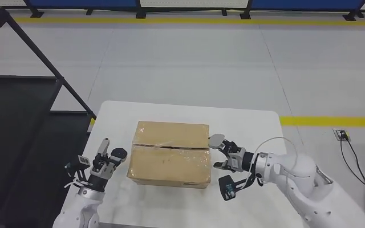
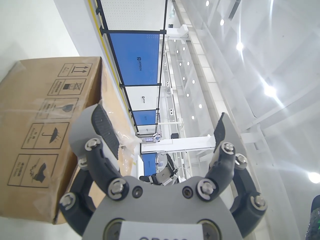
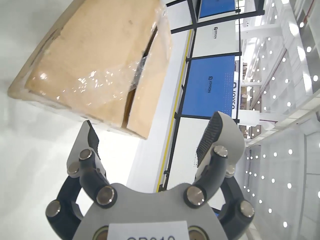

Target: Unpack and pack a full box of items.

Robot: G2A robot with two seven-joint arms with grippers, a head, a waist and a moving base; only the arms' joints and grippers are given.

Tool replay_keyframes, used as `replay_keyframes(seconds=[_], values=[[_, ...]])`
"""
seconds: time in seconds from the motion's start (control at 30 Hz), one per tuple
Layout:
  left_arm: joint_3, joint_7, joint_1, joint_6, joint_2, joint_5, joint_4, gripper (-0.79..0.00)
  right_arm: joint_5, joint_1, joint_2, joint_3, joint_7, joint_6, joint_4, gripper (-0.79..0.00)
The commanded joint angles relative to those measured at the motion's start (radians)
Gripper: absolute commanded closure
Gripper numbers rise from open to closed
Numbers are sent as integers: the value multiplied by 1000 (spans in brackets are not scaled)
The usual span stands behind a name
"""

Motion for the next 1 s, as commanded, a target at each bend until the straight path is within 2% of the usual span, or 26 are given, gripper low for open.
replay_keyframes(seconds=[0.0, 0.07, 0.13, 0.4, 0.5, 0.57, 0.7, 0.87, 0.9, 0.97], values=[[1, -2, 4, -8, 0, 8, -4, -785, 280, 35, -24, -17, 60, 12, 32, -785], [2, -2, 8, -12, -1, 11, -7, -785, 485, 77, -55, -41, 128, 28, 87, -785], [4, -2, 11, -18, -2, 4, -9, -785, 633, 136, -80, -88, 142, -47, 137, -785], [-22, -6, 31, -32, -2, -29, 17, -785, 633, 136, -80, -88, 142, -47, 137, -785], [-30, -17, 28, -24, -1, -33, 27, -785, 663, 125, -81, -80, 193, -55, 115, -785], [-30, -21, 21, -19, -1, -28, 29, -785, 758, 127, -91, -92, 220, -90, 118, -785], [-24, -32, 8, -14, -1, -30, 22, -785, 1020, 205, -135, -169, 388, -135, 212, -785], [-19, -39, 1, -17, -2, -27, 21, -785, 1487, 357, -224, -287, 670, -39, 408, -785], [-19, -39, 0, -18, -2, -27, 22, -785, 1546, 392, -238, -309, 737, -32, 448, -785], [-23, -40, 2, -21, -2, -32, 25, -785, 1546, 392, -238, -309, 737, -32, 448, -785]])
